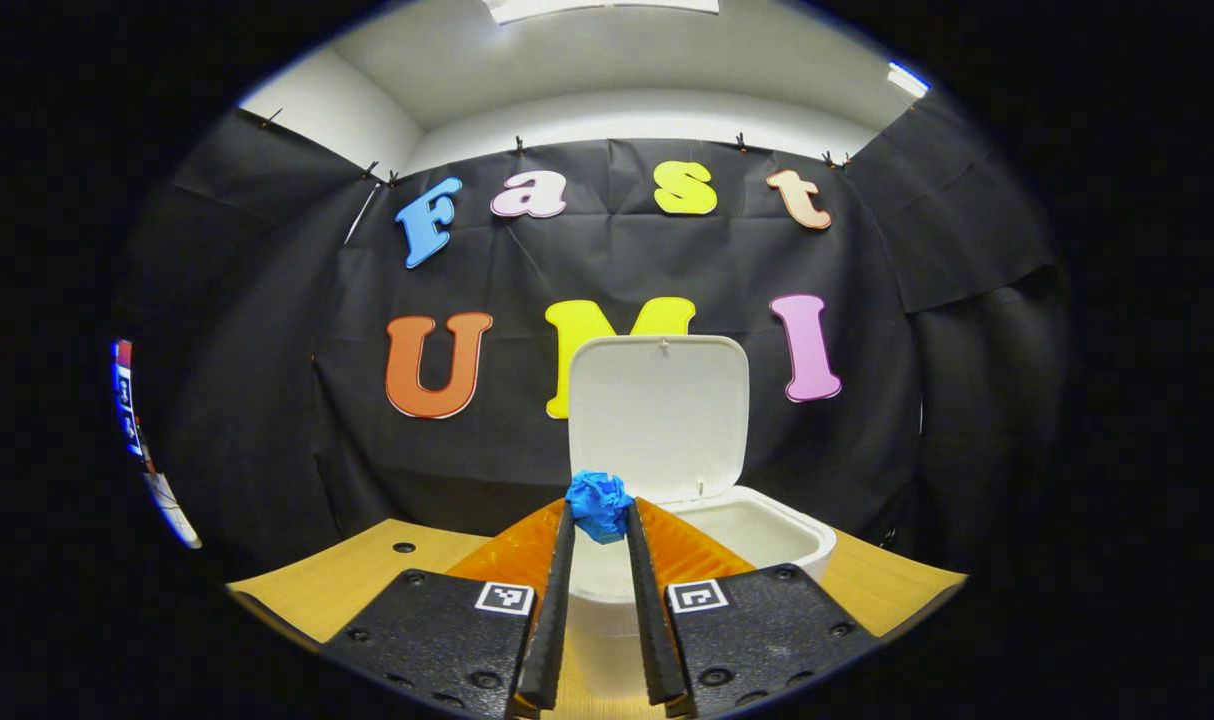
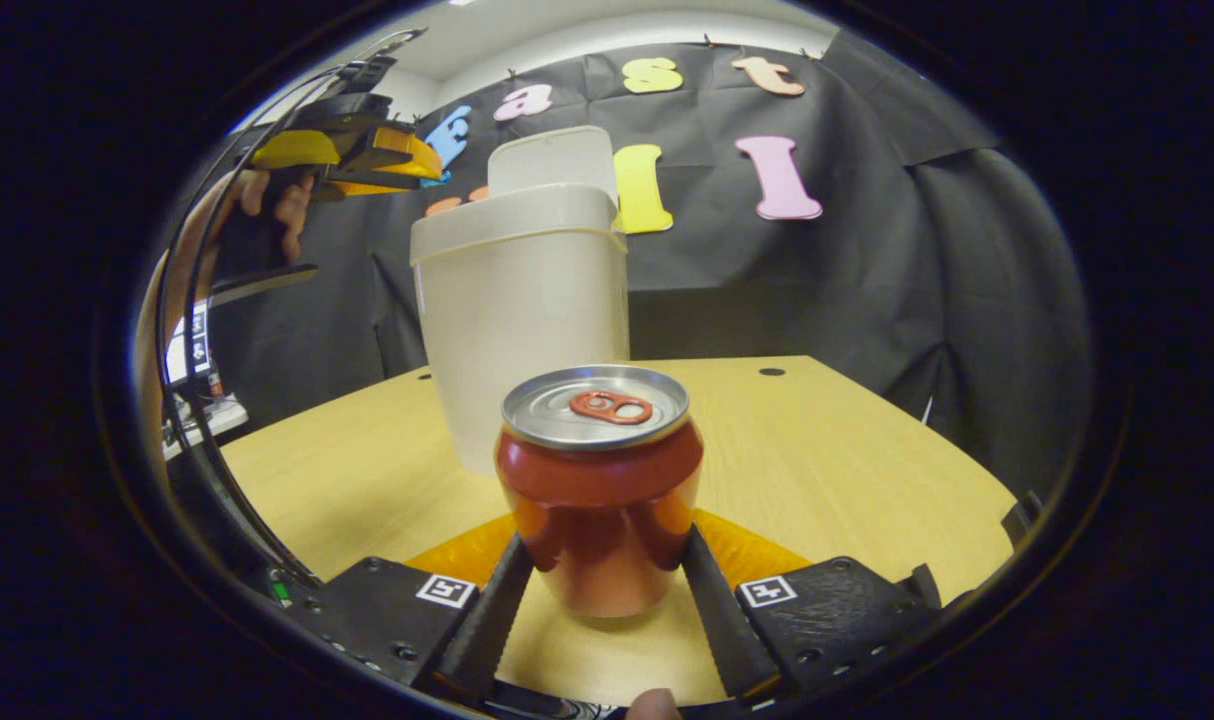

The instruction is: Press the lid of the desktop garbage bin to open it, pick up the crumpled paper on the desktop and throw it into the bin, then pick up the pop can on the desktop and drop it into the bin, and finally close the garbage bin lid.

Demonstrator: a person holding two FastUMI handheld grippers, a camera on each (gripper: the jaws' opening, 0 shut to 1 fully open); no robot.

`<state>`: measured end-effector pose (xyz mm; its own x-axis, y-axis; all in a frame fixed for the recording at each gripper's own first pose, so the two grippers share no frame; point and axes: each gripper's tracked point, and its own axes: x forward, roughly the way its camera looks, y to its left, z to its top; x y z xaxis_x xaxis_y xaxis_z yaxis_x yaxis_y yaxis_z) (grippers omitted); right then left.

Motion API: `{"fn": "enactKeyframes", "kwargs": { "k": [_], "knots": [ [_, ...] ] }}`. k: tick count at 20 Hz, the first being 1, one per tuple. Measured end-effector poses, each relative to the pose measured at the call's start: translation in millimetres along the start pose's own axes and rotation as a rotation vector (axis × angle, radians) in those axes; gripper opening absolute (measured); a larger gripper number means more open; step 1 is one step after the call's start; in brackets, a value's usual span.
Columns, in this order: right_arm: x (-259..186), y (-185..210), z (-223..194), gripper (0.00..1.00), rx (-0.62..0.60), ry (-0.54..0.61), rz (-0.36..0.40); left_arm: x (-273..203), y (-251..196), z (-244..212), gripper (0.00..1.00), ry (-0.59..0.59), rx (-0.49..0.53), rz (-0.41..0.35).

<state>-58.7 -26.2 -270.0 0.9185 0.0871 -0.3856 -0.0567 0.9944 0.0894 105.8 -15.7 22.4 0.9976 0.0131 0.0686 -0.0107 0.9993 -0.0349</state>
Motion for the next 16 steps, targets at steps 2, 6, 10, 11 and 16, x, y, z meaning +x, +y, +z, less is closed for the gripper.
{"fn": "enactKeyframes", "kwargs": {
  "k": [2,6,10,11,16],
  "knots": [
    [-0.2,-11.1,0.2,0.81,-0.001,-0.004,-0.021,10.4,-11.2,-5.0,0.37,0.017,-0.003,-0.028],
    [-2.9,-16.9,-1.3,0.80,0.022,0.007,-0.022,26.6,-19.2,-23.6,0.40,0.080,-0.012,-0.043],
    [-4.6,-3.5,-3.9,0.80,0.004,0.012,0.013,30.8,-9.4,-25.0,0.46,0.086,-0.012,-0.023],
    [-5.1,-1.8,-3.3,0.80,0.004,0.008,0.019,31.5,-9.0,-25.3,0.52,0.088,-0.011,-0.027],
    [-5.4,-3.5,-1.6,0.81,0.004,0.005,0.010,31.9,-12.9,-27.7,0.98,0.095,-0.014,-0.039]
  ]
}}
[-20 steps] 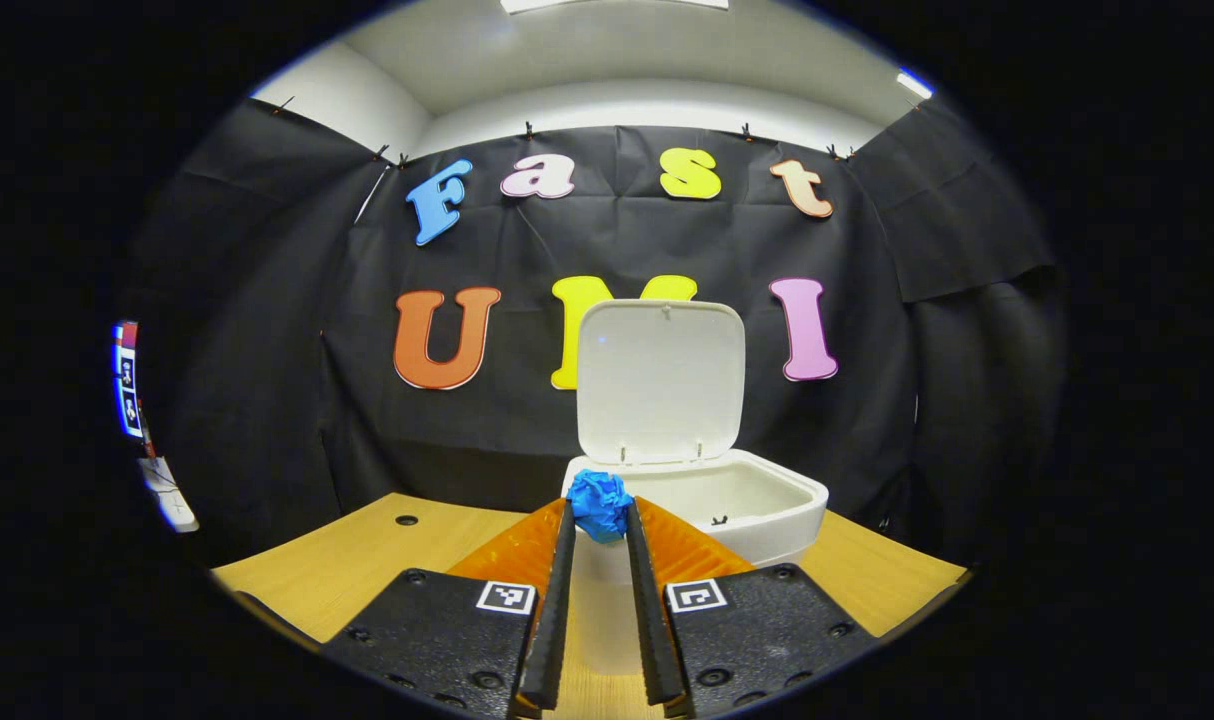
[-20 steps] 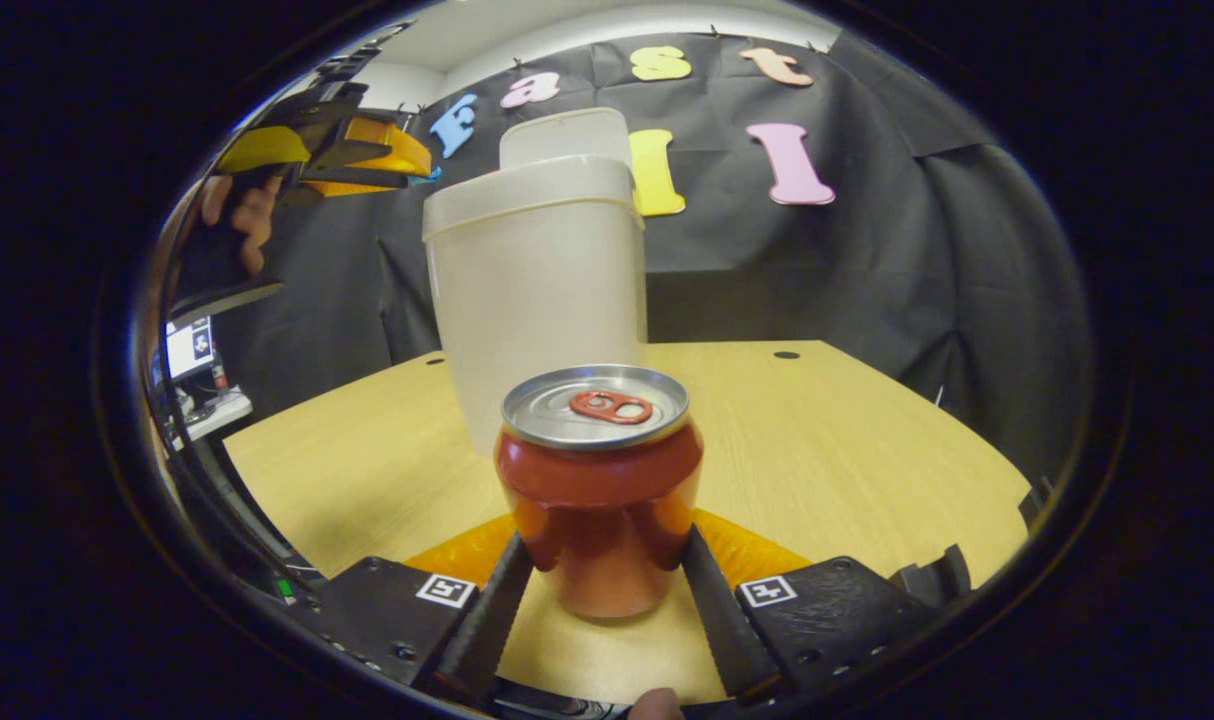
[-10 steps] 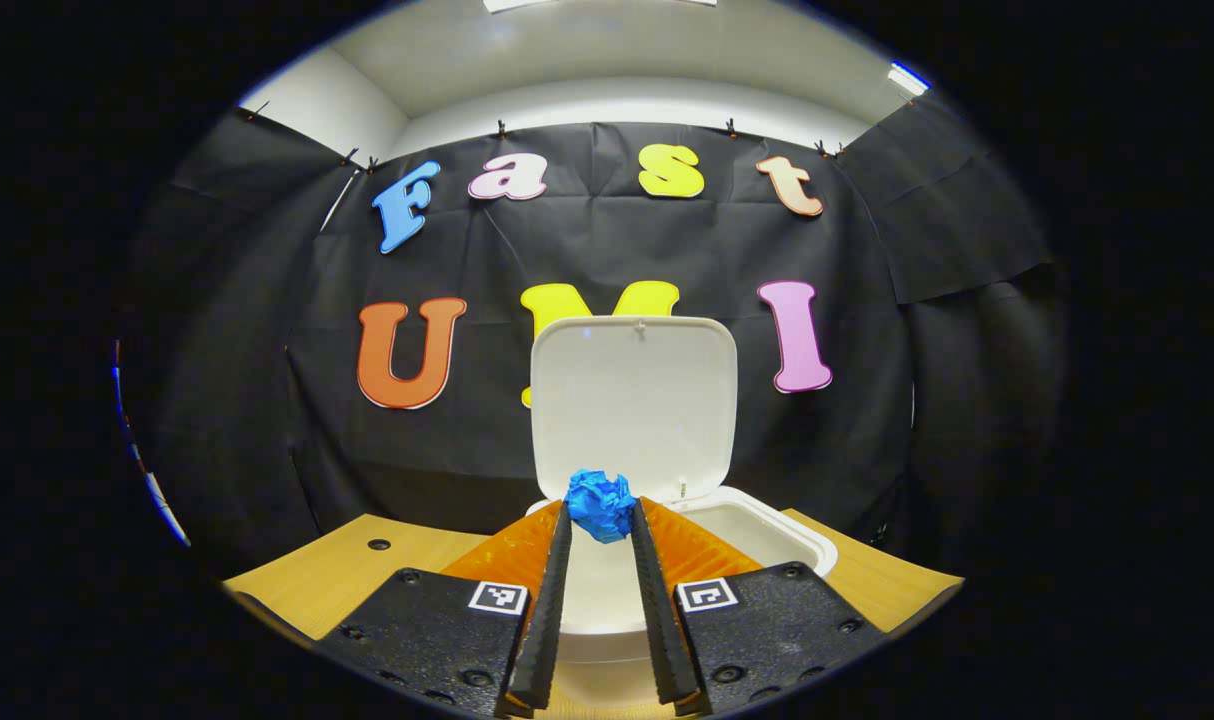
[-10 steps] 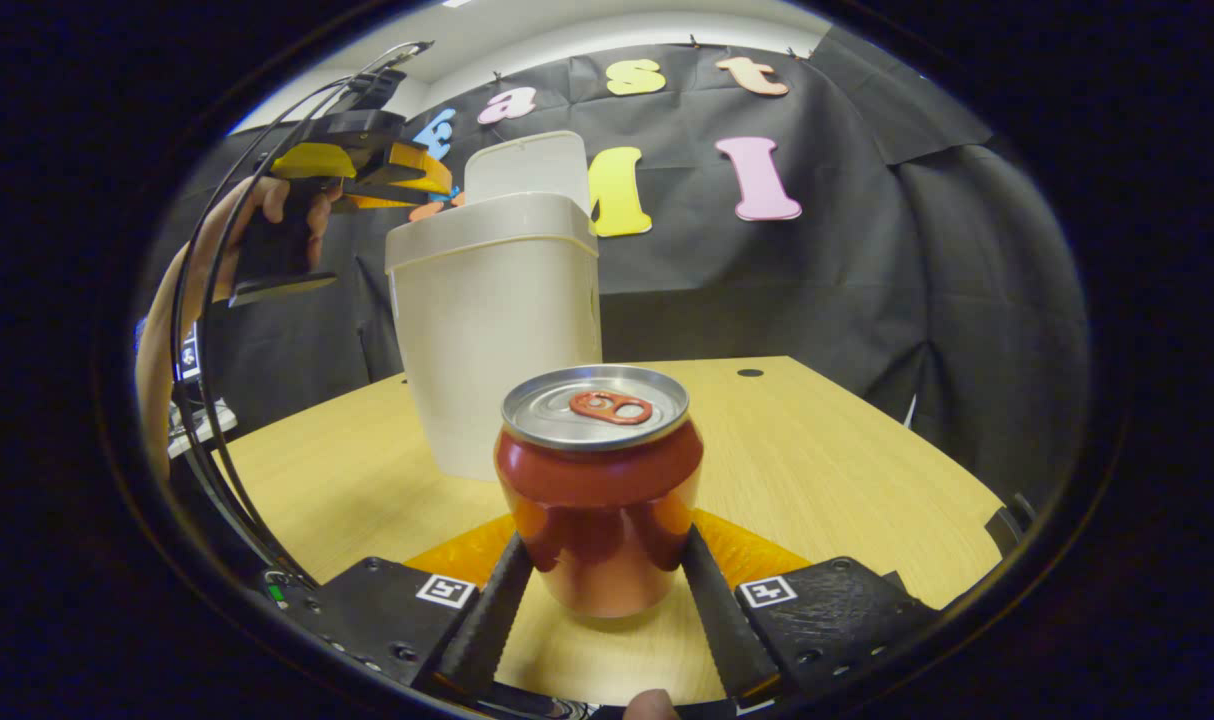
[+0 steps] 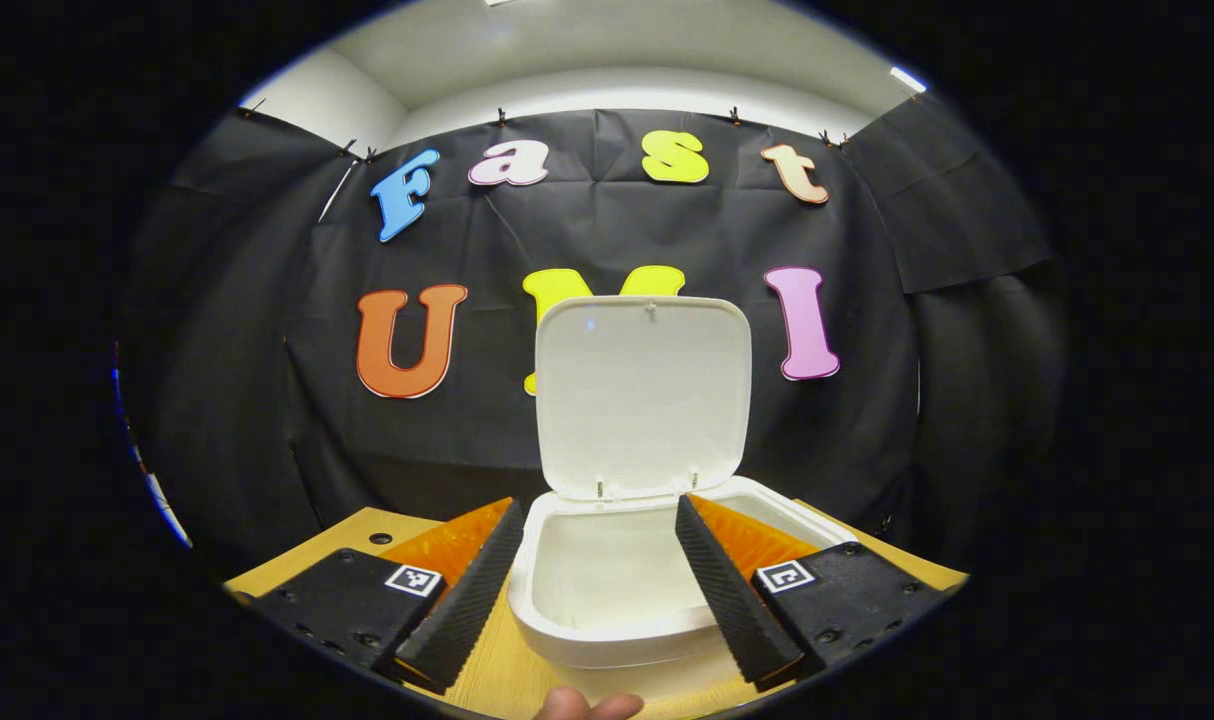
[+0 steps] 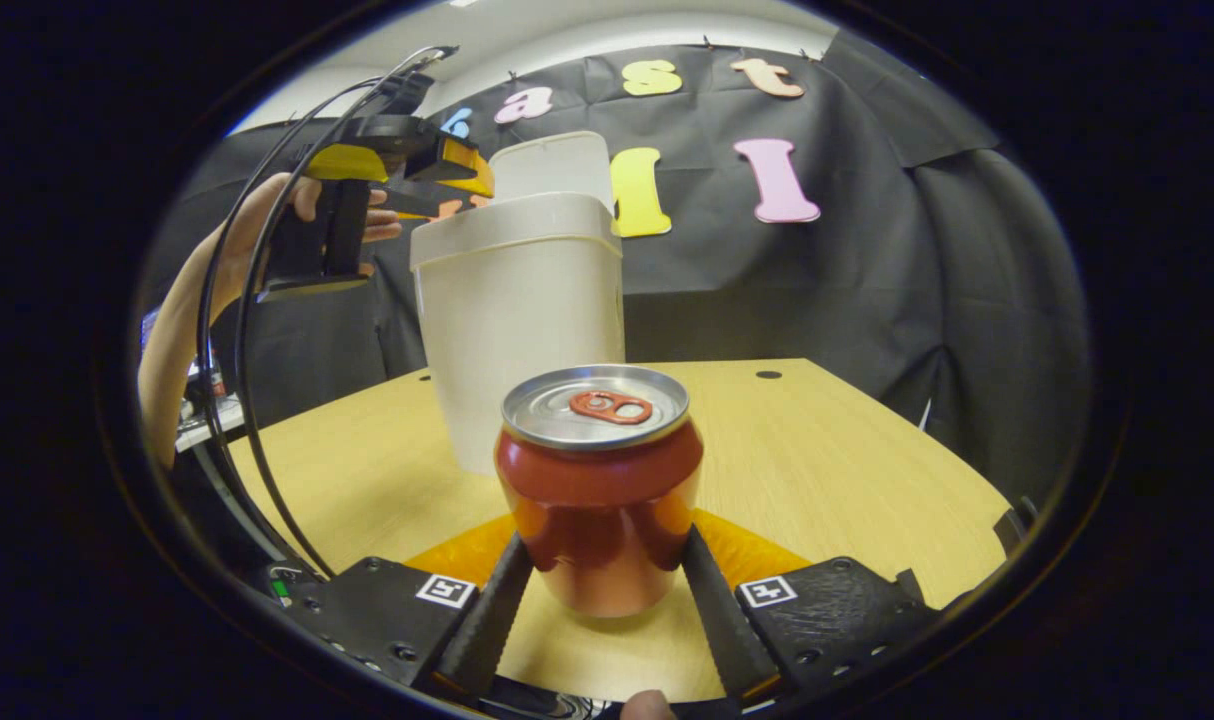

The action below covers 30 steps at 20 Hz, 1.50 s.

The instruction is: Press the lid of the desktop garbage bin to open it, pick up the crumpled paper on the desktop and throw it into the bin, then pick up the pop can on the desktop and drop it into the bin, and finally close the garbage bin lid.

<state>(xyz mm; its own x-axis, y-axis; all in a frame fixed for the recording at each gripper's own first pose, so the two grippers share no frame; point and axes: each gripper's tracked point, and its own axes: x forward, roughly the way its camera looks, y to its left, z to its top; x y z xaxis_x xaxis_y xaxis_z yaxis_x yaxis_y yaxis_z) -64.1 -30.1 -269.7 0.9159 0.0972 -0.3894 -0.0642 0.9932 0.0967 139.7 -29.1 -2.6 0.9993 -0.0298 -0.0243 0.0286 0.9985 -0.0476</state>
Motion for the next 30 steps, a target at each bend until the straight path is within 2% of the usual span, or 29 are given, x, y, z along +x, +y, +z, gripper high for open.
{"fn": "enactKeyframes", "kwargs": {
  "k": [9,14,21,24,30],
  "knots": [
    [-8.5,-21.5,28.6,0.80,0.020,-0.030,-0.046,-28.6,12.5,-3.5,1.00,0.005,-0.033,0.003],
    [-12.4,-15.6,95.4,0.80,-0.037,-0.114,-0.027,-69.8,52.7,-28.1,1.00,0.013,-0.033,0.056],
    [4.1,20.3,188.0,0.80,-0.070,-0.169,0.074,-105.0,95.1,-52.8,1.00,0.024,-0.045,0.108],
    [16.9,44.1,219.7,0.80,-0.064,-0.148,0.144,-111.9,100.0,-61.5,1.00,0.020,-0.060,0.113],
    [37.8,84.8,278.4,0.80,-0.109,-0.176,0.186,-122.3,108.4,-84.5,1.00,0.028,-0.028,0.125]
  ]
}}
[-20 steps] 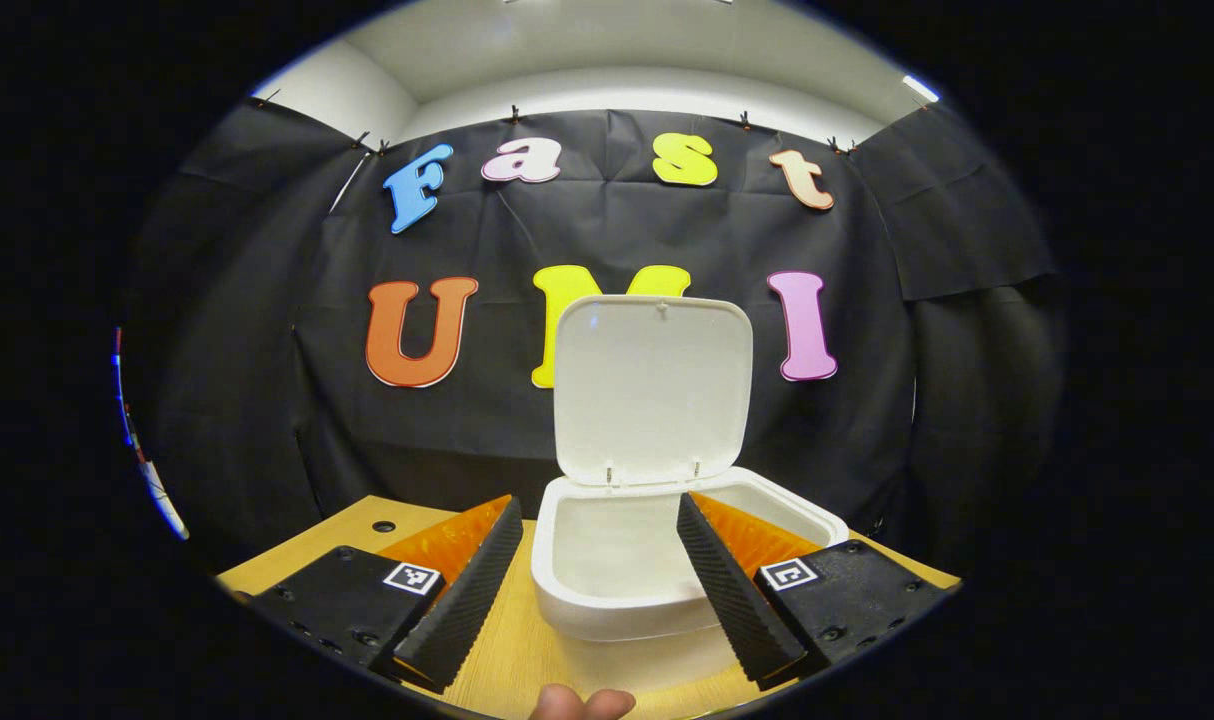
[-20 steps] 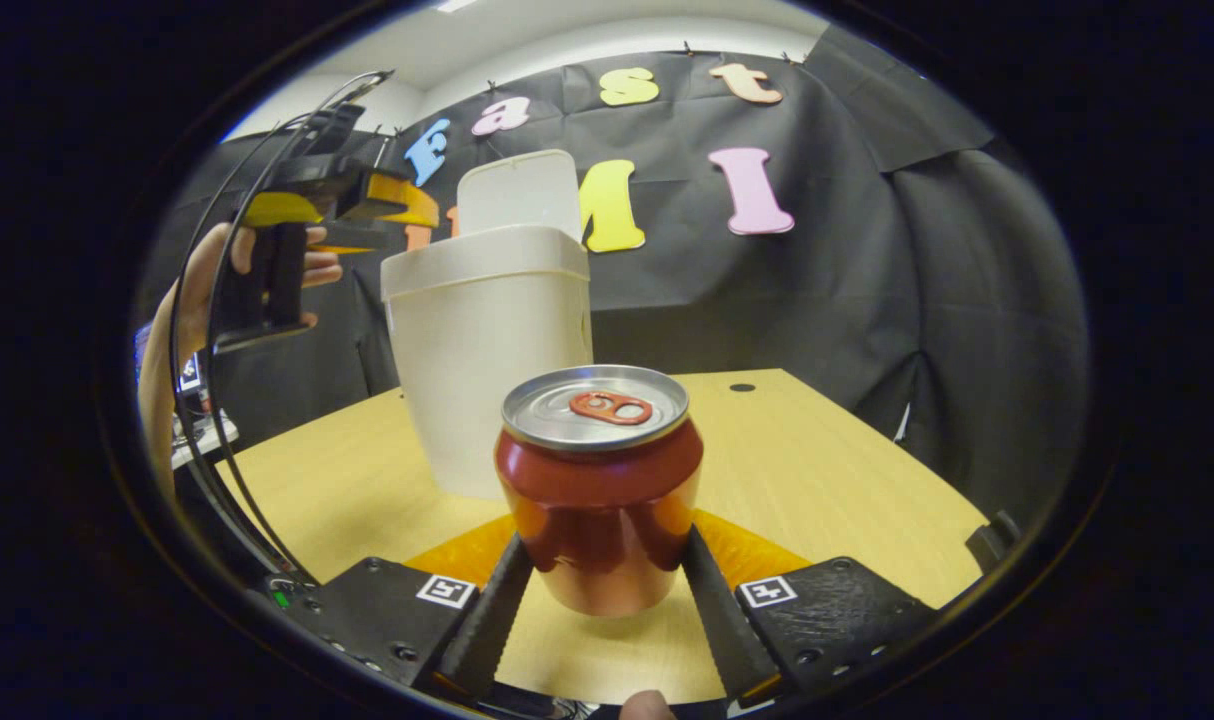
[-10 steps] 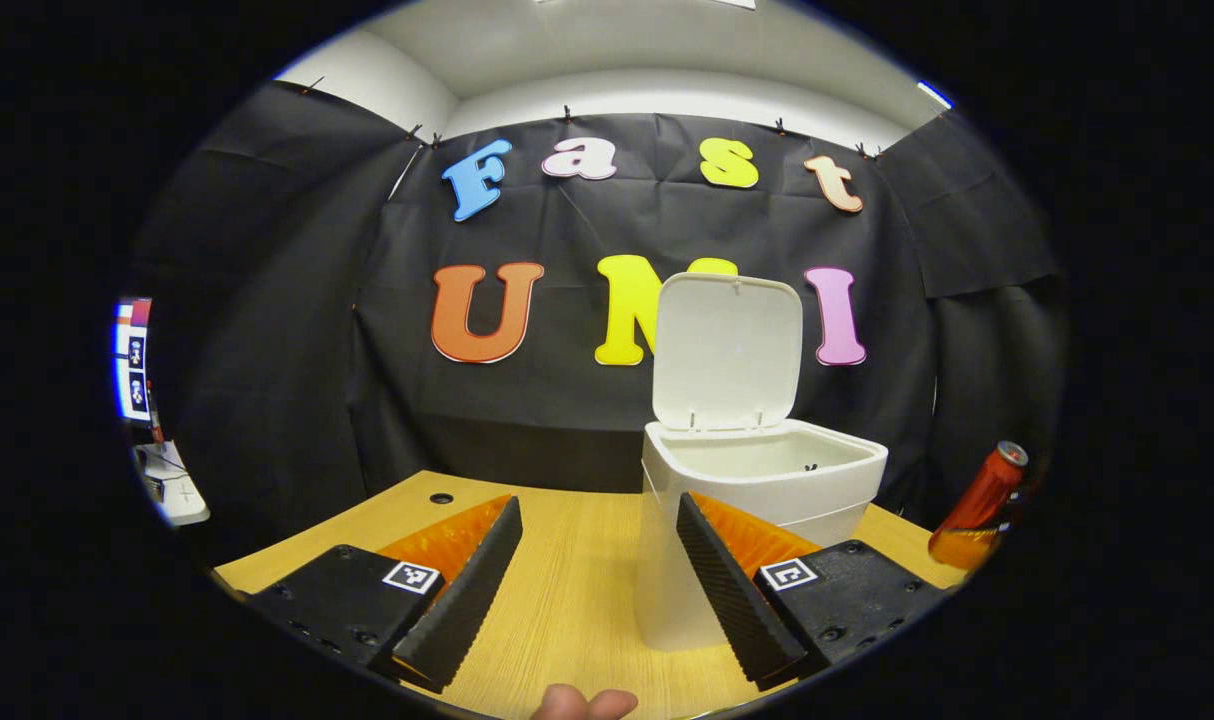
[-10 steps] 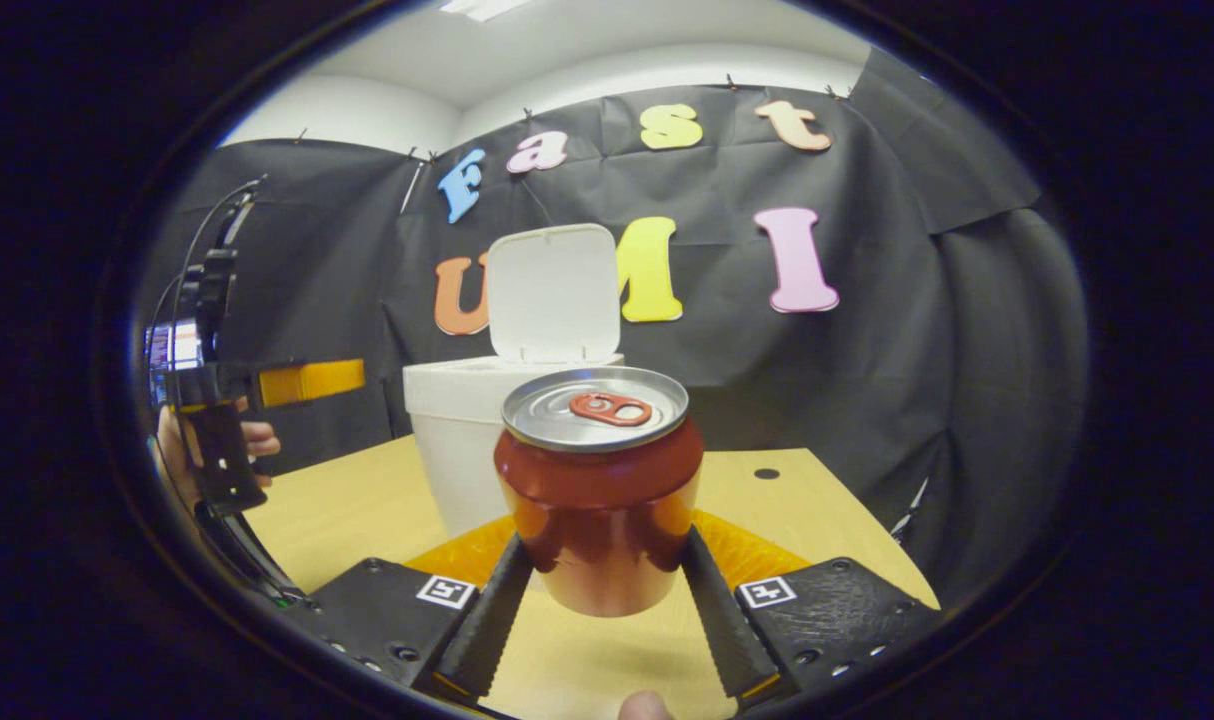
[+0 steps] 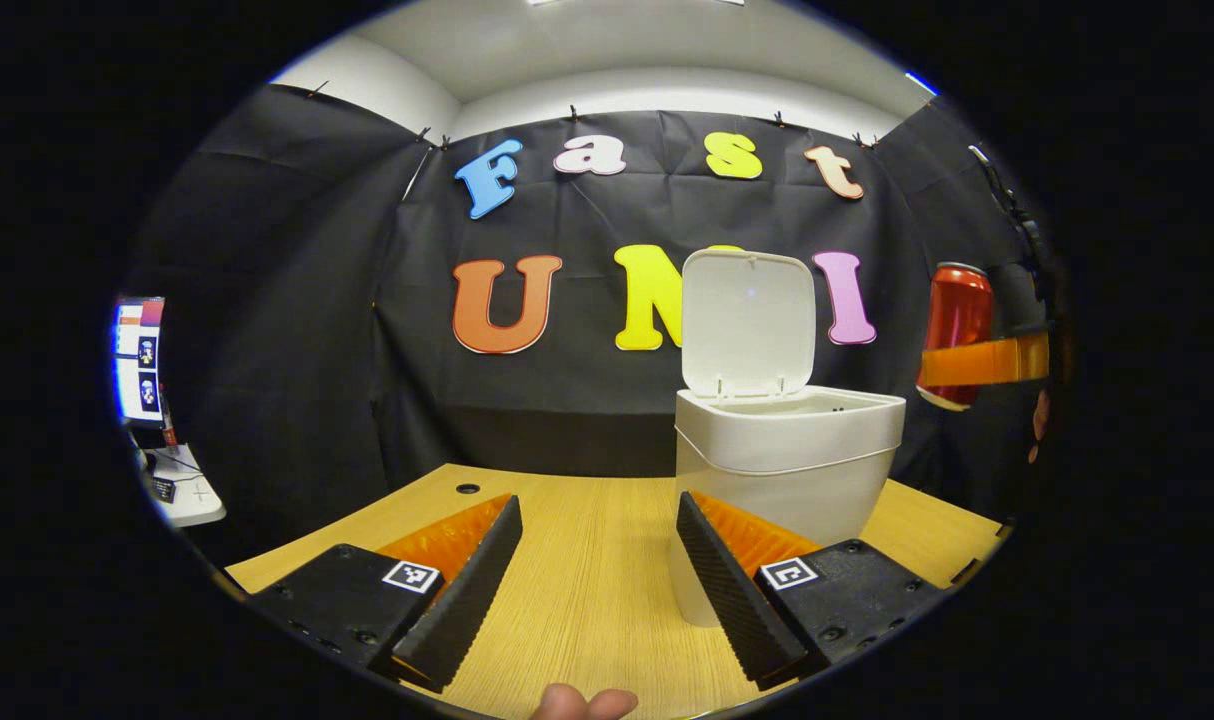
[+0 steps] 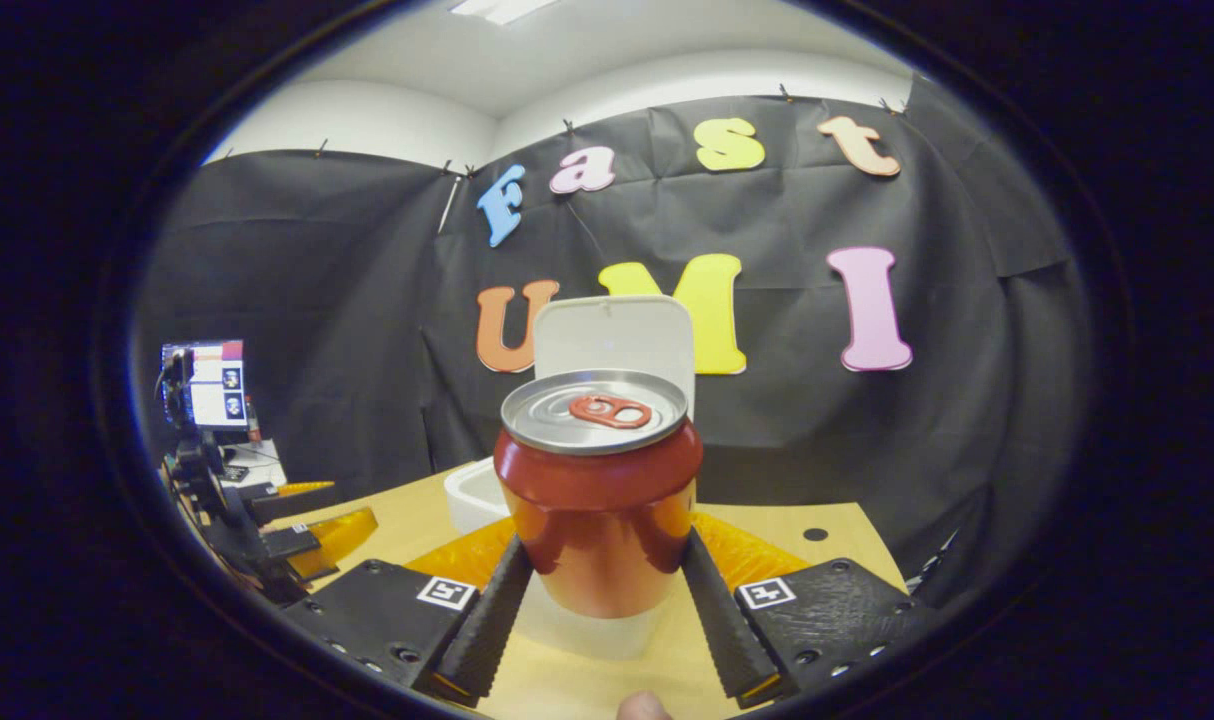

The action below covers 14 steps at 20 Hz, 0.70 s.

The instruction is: Press the lid of the desktop garbage bin to open it, pick up the crumpled paper on the desktop and throw it into the bin, then pick up the pop can on the desktop and drop it into the bin, and finally close the garbage bin lid.

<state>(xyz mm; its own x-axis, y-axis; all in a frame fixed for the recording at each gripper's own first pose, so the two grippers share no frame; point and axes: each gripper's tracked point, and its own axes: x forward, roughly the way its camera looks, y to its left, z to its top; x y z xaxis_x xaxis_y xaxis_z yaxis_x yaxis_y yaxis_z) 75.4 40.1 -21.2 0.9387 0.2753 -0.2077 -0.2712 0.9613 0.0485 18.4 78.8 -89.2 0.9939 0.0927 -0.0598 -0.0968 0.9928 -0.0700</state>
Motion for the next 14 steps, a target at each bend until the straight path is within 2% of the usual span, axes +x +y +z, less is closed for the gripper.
{"fn": "enactKeyframes", "kwargs": {
  "k": [5,10,14],
  "knots": [
    [46.9,25.5,13.7,0.80,-0.025,0.015,0.015,-7.6,-5.6,-4.0,1.00,-0.019,0.005,-0.017],
    [86.7,15.5,22.2,0.80,-0.059,0.024,-0.050,-12.1,-16.0,-14.3,1.00,-0.011,0.007,-0.061],
    [101.7,13.8,22.7,0.80,-0.037,0.038,-0.063,-10.7,-14.3,-13.1,1.00,-0.014,0.025,-0.063]
  ]
}}
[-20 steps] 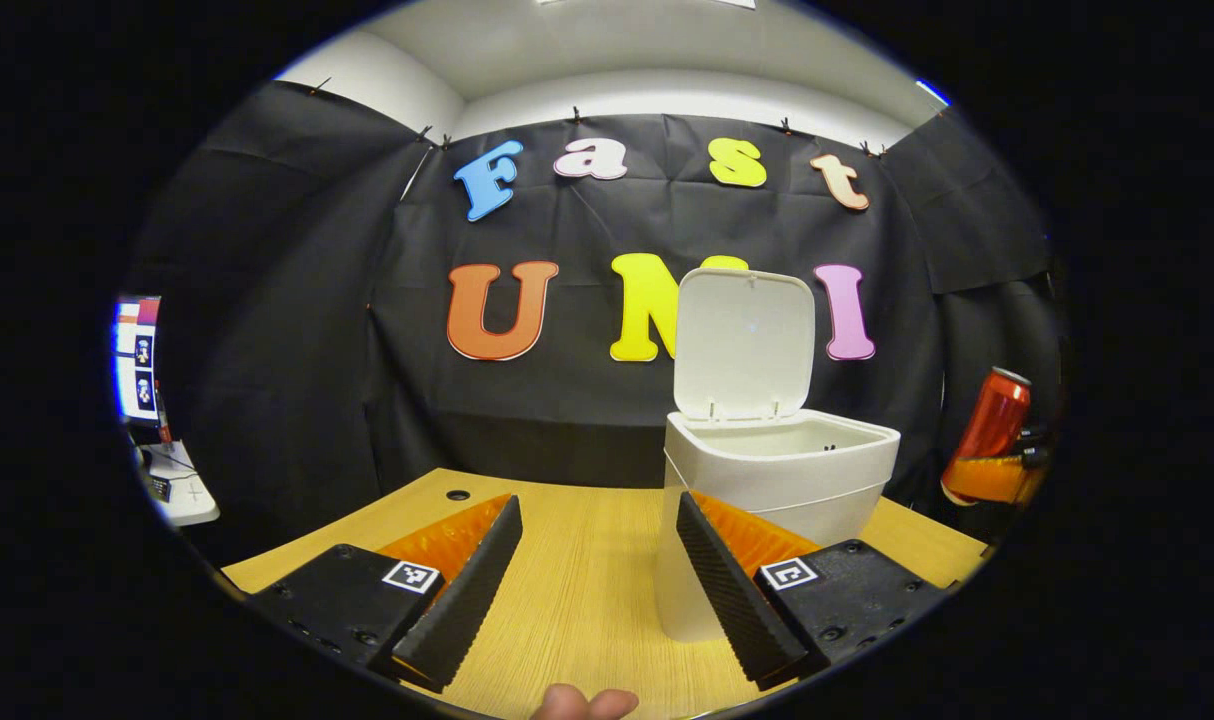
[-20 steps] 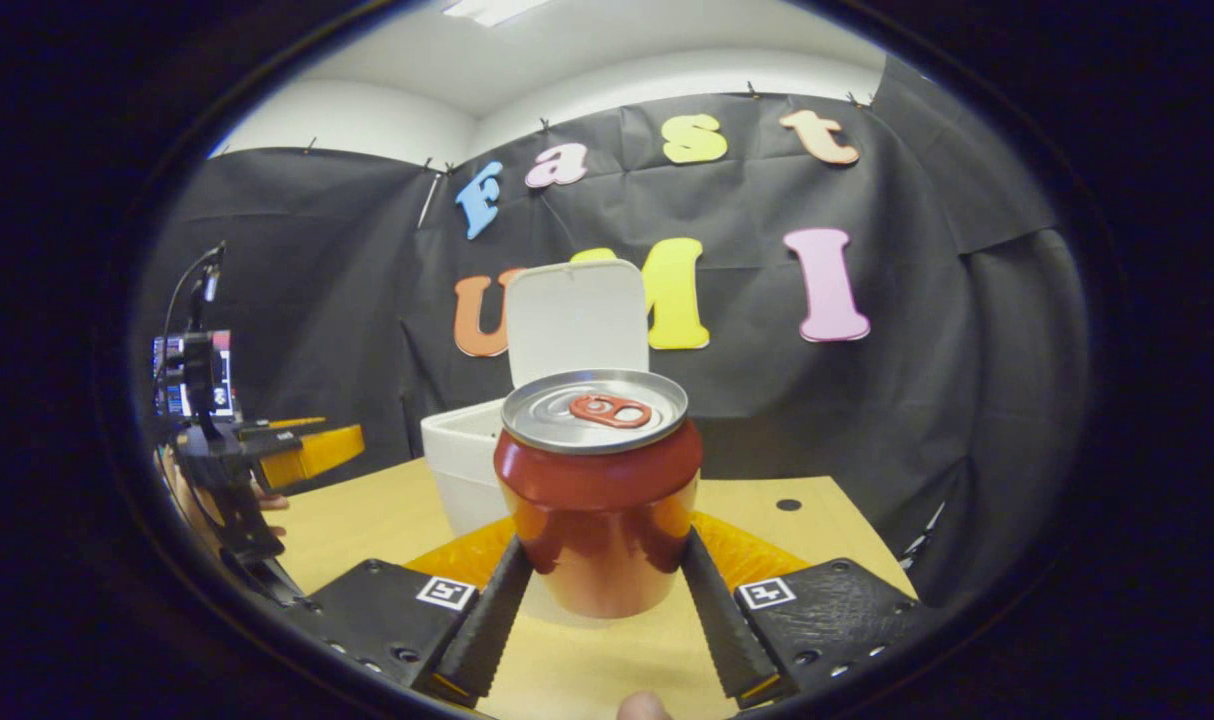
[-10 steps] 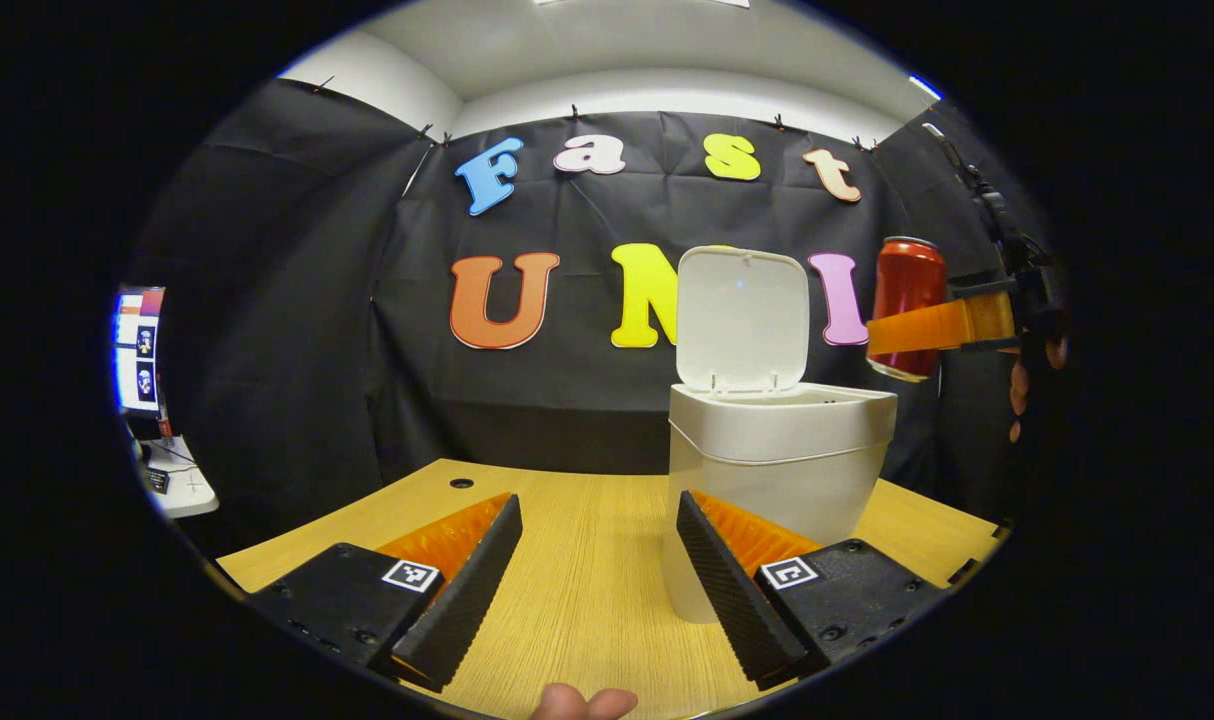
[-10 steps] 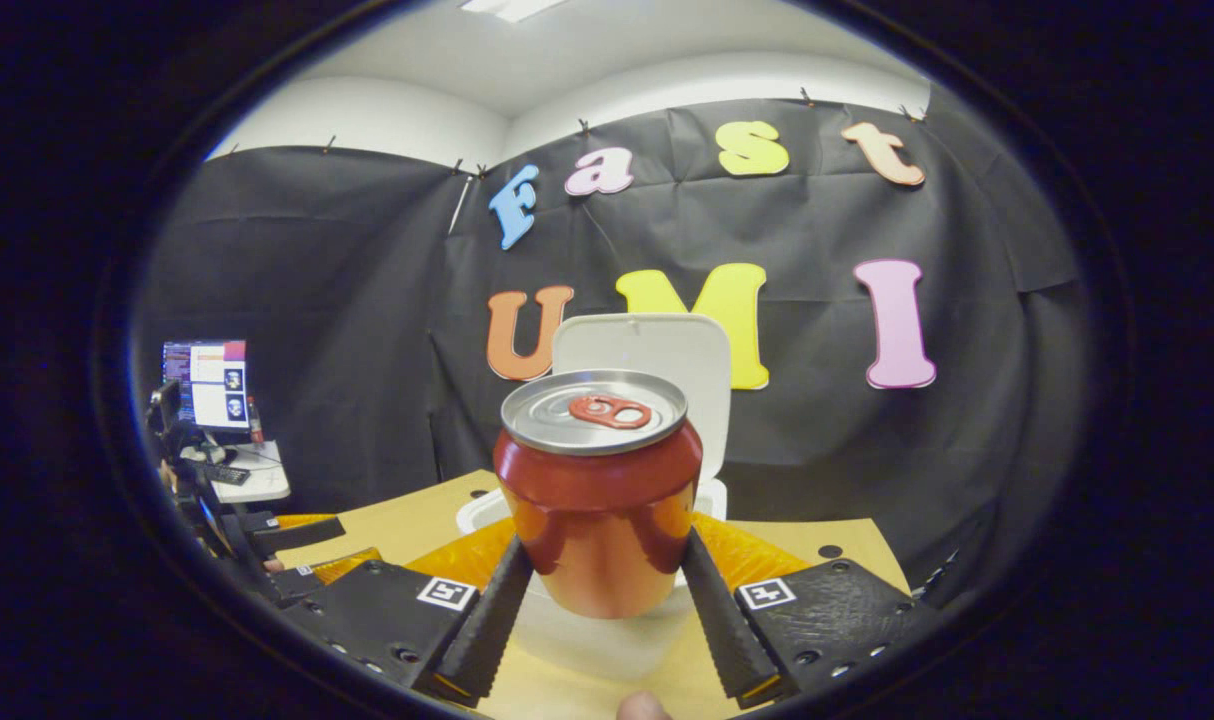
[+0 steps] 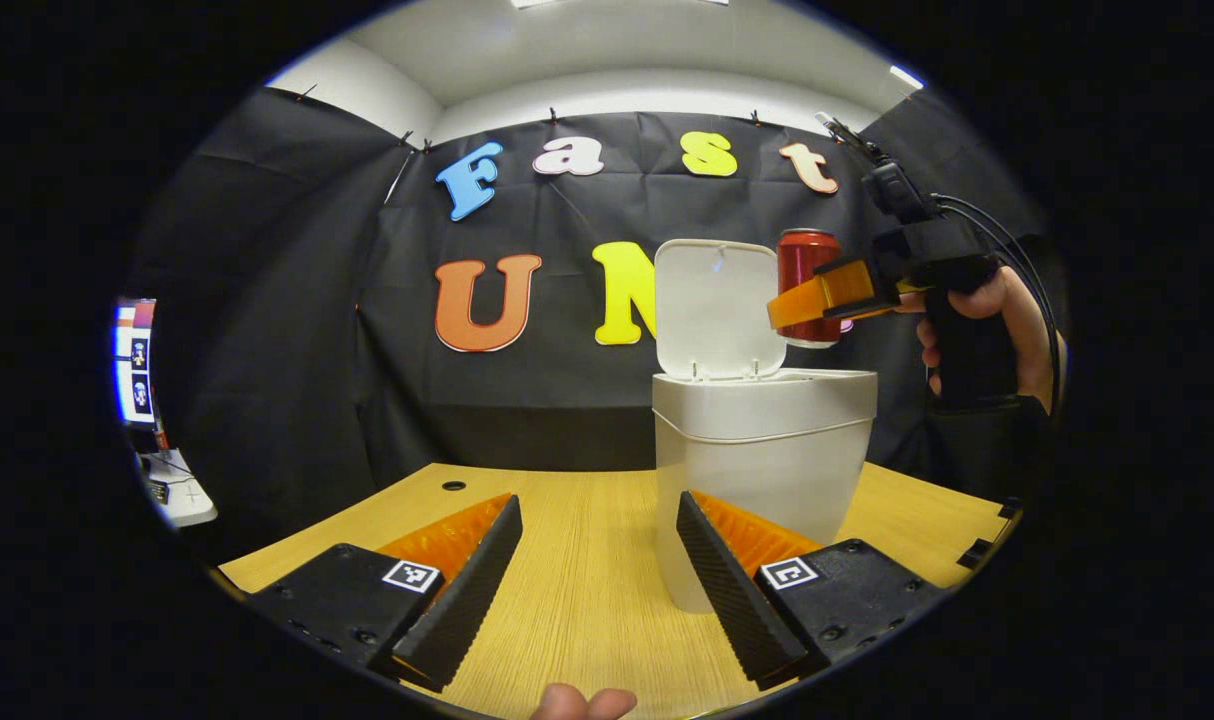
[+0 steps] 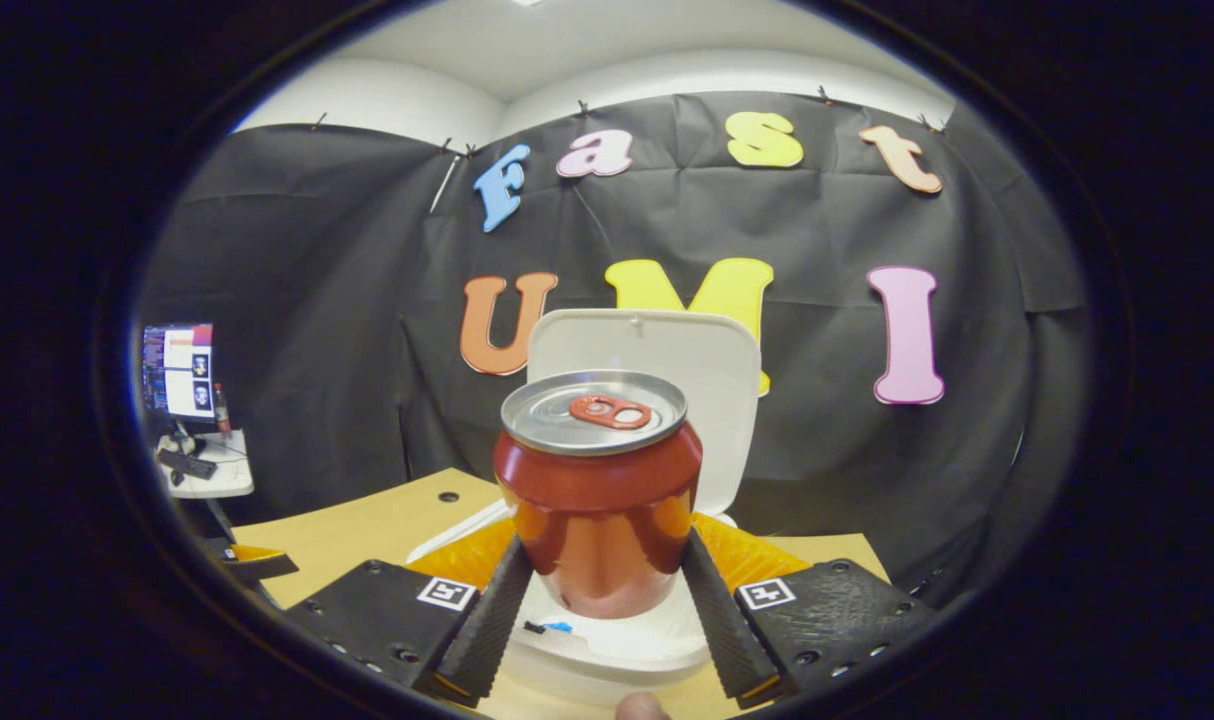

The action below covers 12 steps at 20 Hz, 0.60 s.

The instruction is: Press the lid of the desktop garbage bin to open it, pick up the crumpled paper on the desktop and throw it into the bin, then pick up the pop can on the desktop and drop it into the bin, and finally close the garbage bin lid.

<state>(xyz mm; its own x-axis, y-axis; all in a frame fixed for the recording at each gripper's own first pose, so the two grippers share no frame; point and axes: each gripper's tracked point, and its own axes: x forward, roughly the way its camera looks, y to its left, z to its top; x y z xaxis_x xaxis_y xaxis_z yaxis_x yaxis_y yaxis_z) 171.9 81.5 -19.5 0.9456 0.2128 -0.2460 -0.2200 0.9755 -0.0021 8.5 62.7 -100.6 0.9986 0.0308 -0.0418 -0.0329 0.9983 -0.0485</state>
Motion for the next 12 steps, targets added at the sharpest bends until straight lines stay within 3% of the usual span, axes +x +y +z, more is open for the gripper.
{"fn": "enactKeyframes", "kwargs": {
  "k": [4,8,12],
  "knots": [
    [10.0,-1.3,-14.9,0.80,0.049,0.055,-0.009,-0.5,-4.9,-0.5,1.00,-0.002,-0.025,-0.017],
    [15.7,0.1,-25.8,0.81,0.092,0.094,-0.005,-2.9,11.9,8.6,1.00,-0.029,-0.010,0.027],
    [15.9,4.1,-23.6,0.83,0.081,0.079,-0.011,-3.0,11.9,7.9,1.00,-0.037,-0.013,0.029]
  ]
}}
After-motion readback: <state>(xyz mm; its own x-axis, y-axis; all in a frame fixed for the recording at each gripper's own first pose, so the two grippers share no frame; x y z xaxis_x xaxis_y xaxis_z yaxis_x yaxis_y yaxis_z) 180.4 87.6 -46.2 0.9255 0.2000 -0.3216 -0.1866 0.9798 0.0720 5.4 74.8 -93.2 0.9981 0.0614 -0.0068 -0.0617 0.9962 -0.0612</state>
